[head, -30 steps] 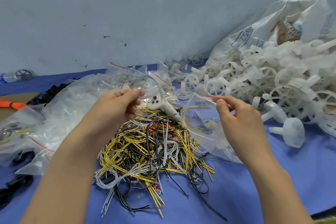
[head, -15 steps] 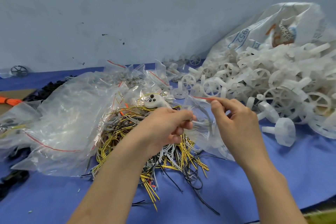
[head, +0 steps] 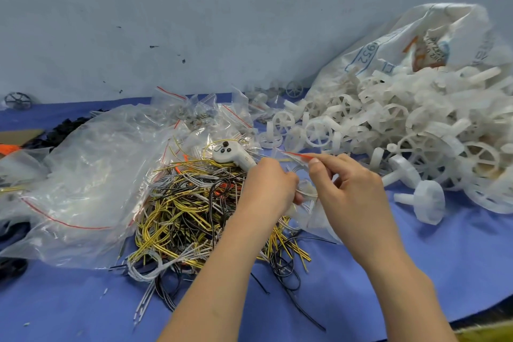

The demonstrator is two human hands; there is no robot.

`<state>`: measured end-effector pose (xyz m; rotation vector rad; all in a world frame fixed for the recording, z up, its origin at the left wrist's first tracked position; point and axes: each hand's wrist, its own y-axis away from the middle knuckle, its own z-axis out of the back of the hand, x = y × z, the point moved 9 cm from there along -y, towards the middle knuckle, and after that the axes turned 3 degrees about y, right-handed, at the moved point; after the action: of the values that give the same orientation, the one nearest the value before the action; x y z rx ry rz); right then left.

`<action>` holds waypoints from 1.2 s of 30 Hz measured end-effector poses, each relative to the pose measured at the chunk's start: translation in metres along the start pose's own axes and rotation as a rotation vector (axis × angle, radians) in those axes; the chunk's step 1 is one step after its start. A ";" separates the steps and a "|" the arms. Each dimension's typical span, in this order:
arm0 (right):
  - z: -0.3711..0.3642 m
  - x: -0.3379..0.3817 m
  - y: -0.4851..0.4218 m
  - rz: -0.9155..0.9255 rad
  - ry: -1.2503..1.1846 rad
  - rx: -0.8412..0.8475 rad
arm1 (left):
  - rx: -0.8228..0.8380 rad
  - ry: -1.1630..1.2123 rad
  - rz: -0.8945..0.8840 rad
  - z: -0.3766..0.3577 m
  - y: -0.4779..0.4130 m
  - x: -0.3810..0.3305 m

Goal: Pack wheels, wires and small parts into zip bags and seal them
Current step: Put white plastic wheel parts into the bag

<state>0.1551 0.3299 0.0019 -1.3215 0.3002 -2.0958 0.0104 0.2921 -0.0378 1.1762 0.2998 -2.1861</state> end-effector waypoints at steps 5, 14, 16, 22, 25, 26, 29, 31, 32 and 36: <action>-0.005 0.006 0.002 0.026 0.003 0.025 | 0.009 -0.082 -0.085 -0.012 0.002 -0.010; -0.003 0.006 0.000 0.037 0.009 0.004 | 0.040 -0.022 -0.194 -0.029 0.005 -0.017; -0.003 0.006 0.000 0.034 0.005 0.001 | 0.049 -0.057 -0.185 -0.027 0.003 -0.014; 0.009 -0.003 -0.003 -0.023 -0.025 -0.054 | 0.109 -0.120 -0.200 -0.019 0.009 -0.013; 0.019 -0.010 -0.004 -0.064 -0.007 -0.098 | 0.099 -0.171 -0.277 -0.005 0.014 -0.018; 0.022 -0.011 -0.003 -0.073 0.002 -0.112 | 0.092 -0.171 -0.315 0.002 0.017 -0.023; 0.027 -0.015 -0.001 -0.097 0.018 -0.136 | 0.073 -0.139 -0.403 0.026 0.028 -0.032; 0.029 -0.016 0.000 -0.108 0.024 -0.139 | 0.006 -0.157 -0.418 0.052 0.030 -0.031; 0.029 -0.015 0.001 -0.110 0.022 -0.141 | -0.040 -0.181 -0.406 0.067 0.029 -0.027; 0.016 -0.003 0.005 -0.073 0.027 -0.123 | -0.142 -0.201 -0.225 0.122 0.022 0.011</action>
<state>0.1718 0.3297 0.0046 -1.3950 0.4034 -2.1874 -0.0623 0.2132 0.0257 0.8725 0.5131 -2.4102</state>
